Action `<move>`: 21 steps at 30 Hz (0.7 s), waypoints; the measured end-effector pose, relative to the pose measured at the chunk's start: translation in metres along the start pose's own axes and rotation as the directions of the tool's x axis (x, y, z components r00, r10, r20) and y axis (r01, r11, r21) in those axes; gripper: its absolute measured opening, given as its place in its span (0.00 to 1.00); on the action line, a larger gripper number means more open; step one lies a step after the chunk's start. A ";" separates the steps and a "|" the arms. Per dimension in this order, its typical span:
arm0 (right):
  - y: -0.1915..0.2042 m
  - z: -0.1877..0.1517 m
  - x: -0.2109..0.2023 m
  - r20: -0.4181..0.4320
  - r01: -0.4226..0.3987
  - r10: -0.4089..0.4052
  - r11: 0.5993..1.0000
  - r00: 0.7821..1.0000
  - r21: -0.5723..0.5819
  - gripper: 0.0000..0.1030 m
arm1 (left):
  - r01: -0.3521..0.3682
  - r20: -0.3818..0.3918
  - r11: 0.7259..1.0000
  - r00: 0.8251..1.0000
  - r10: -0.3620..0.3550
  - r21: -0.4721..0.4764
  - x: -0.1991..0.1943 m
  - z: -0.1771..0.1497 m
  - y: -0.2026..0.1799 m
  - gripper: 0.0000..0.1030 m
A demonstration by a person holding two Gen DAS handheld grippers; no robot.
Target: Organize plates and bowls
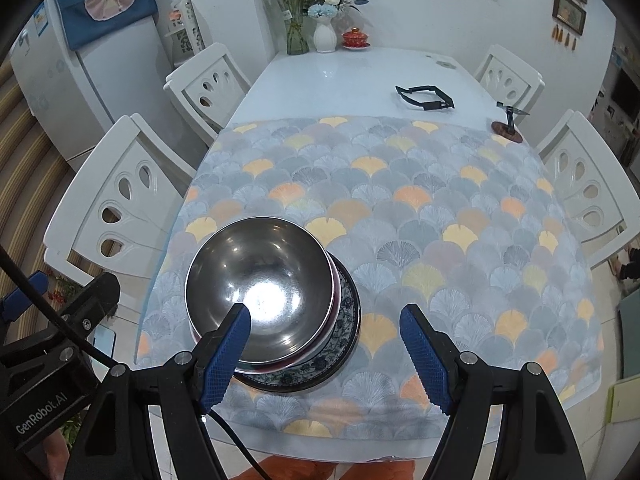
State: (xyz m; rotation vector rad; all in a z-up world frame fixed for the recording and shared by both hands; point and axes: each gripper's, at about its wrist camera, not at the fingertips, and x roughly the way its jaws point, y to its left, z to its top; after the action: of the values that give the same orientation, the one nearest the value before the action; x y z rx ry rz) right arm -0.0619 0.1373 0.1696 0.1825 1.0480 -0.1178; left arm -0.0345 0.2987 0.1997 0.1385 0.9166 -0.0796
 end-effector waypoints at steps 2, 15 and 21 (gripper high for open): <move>-0.003 0.000 -0.003 0.015 -0.011 0.011 1.000 1.000 0.018 0.73 | 0.002 0.002 1.000 1.000 -0.002 0.002 0.000 0.001 0.000 0.99; -0.019 0.006 -0.023 0.108 -0.038 0.026 0.994 0.994 0.104 0.73 | -0.014 0.025 1.000 1.000 0.014 0.007 -0.006 0.003 -0.003 0.99; -0.016 0.007 -0.019 0.092 -0.037 0.028 0.994 0.995 0.104 0.73 | -0.015 0.030 1.000 0.999 0.016 -0.010 -0.006 0.006 0.000 0.99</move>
State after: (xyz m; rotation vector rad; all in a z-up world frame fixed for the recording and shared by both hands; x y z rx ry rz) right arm -0.0686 0.1202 0.1880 0.2875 0.9485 -0.1506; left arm -0.0333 0.2983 0.2076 0.1350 0.8859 -0.0628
